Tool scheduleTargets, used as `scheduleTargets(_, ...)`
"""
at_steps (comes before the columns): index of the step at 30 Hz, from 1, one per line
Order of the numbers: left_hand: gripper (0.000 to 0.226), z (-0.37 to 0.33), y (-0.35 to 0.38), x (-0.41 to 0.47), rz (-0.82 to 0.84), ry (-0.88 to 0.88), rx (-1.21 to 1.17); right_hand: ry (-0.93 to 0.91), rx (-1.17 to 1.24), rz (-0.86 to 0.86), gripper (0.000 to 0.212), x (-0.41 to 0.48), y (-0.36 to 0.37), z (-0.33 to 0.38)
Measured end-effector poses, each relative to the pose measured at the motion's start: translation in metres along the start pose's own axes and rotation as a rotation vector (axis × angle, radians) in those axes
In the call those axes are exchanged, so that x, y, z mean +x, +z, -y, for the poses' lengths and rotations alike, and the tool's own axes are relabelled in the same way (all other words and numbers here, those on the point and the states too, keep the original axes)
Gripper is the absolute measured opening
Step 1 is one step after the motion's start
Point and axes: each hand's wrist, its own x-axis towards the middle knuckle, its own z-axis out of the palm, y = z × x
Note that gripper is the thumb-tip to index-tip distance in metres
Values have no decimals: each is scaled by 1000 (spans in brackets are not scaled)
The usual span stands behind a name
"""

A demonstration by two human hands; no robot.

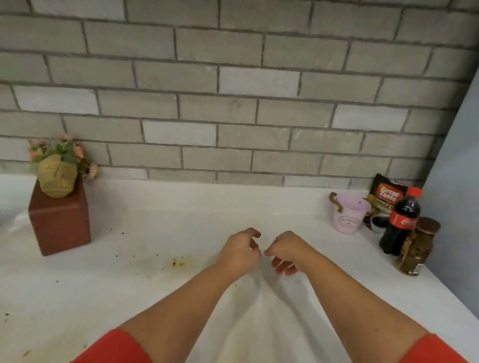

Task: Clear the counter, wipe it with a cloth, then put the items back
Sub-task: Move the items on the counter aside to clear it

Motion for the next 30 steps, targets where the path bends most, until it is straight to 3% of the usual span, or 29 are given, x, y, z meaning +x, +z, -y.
scheduleTargets(9,36,86,-97,-35,-151,-131,69,-143,-18,107,19,-18,94,80)
scheduleTargets(21,33,142,-192,-49,-460,-302,73,-330,-29,204,17,-11,159,156)
scheduleTargets(30,28,203,-265,-23,-633,-284,37,-390,66,94,11,3,204,237)
